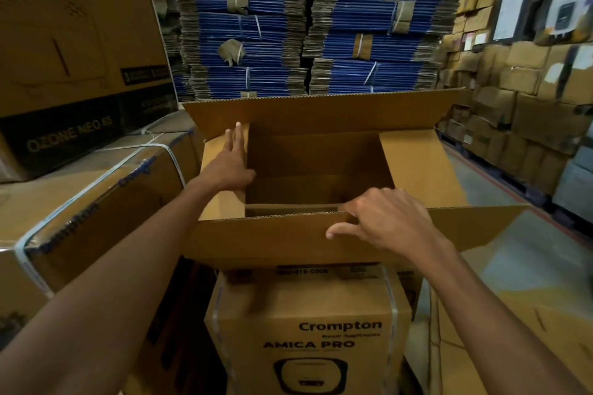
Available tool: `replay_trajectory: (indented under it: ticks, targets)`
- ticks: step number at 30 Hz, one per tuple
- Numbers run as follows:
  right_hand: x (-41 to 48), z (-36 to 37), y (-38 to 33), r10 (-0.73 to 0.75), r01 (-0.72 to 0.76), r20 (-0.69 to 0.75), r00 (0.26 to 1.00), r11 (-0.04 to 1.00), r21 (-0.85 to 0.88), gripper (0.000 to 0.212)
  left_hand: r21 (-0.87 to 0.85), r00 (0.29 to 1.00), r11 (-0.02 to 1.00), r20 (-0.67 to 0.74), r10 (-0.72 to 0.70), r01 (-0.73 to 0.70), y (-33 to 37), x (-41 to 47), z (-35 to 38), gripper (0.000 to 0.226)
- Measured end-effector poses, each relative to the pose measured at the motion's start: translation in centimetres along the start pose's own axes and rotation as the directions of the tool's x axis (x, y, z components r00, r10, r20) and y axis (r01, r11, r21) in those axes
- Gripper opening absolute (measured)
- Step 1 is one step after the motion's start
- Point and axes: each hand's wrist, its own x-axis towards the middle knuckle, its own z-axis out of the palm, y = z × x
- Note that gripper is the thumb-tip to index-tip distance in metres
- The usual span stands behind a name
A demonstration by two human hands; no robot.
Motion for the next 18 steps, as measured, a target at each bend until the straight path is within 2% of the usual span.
replay_trajectory:
  ticks: [3, 6, 8, 14, 16, 18]
  targets:
    - [0.1, 0.1, 0.1, 0.010, -0.010, -0.001, 1.000, 1.000, -0.016, 0.074, -0.095, 1.000, 0.995, -0.027, 0.007, -0.009, -0.3, -1.5, -2.3, 0.089]
    - [0.3, 0.0, 0.2, 0.012, -0.013, -0.010, 1.000, 1.000, -0.013, 0.075, -0.254, 0.982, 0.967, -0.176, -0.069, 0.023, -1.0, -3.3, -4.6, 0.077]
    - [0.4, -0.1, 0.1, 0.012, -0.012, -0.020, 1.000, 1.000, -0.005, 0.076, -0.281, 0.965, 0.958, -0.230, -0.125, 0.057, -1.6, -4.8, -4.9, 0.068]
    - [0.7, -0.3, 0.0, 0.036, -0.036, 0.005, 0.999, 0.999, -0.025, 0.074, -0.197, 0.968, 0.954, -0.064, -0.243, 0.226, -2.6, -8.6, -3.0, 0.072]
    - [0.9, -0.3, 0.2, 0.060, -0.062, 0.031, 0.998, 0.997, 0.042, 0.074, -0.061, 0.952, 0.957, -0.105, -0.288, 0.283, -2.8, -9.9, -2.5, 0.055]
    - [0.9, -0.8, 0.8, 0.007, -0.030, 0.088, 0.996, 0.962, 0.270, 0.070, 0.058, 0.924, 0.935, -0.185, -0.334, 0.349, -2.8, -10.8, -2.0, 0.030]
